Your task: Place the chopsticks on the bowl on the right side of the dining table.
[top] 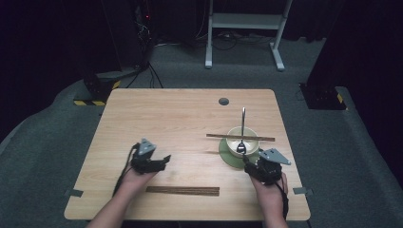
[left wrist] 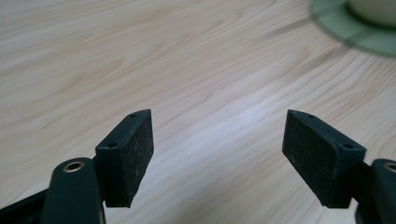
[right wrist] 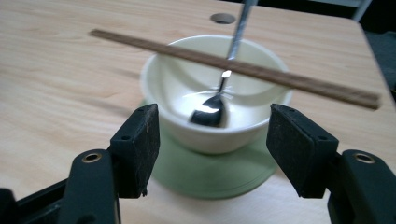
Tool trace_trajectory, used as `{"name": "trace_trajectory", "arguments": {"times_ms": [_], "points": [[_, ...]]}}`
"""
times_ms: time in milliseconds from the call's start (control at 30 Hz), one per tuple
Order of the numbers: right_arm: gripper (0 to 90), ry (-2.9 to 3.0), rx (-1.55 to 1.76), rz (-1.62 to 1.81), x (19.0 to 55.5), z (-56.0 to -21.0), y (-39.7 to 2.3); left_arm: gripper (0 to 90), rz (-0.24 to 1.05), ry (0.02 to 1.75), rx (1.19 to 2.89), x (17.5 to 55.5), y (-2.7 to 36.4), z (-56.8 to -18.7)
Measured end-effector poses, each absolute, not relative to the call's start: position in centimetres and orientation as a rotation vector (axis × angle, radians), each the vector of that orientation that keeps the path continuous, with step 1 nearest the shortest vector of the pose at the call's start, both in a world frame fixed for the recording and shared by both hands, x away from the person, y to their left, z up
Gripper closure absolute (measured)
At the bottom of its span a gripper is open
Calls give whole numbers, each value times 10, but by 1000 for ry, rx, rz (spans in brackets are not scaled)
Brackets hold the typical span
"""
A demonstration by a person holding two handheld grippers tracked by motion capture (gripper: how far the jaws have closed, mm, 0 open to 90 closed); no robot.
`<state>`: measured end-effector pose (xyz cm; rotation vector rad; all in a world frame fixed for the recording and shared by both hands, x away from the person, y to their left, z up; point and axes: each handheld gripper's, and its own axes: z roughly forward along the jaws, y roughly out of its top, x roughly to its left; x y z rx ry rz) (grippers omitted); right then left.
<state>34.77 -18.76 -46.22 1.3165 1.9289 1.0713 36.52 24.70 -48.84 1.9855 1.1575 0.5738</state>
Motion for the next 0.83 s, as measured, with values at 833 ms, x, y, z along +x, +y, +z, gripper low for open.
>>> {"name": "trace_trajectory", "arguments": {"times_ms": [833], "points": [[337,2196,1307,934,333,-523,-158,129,574,1347,1988,331,326,-529]]}}
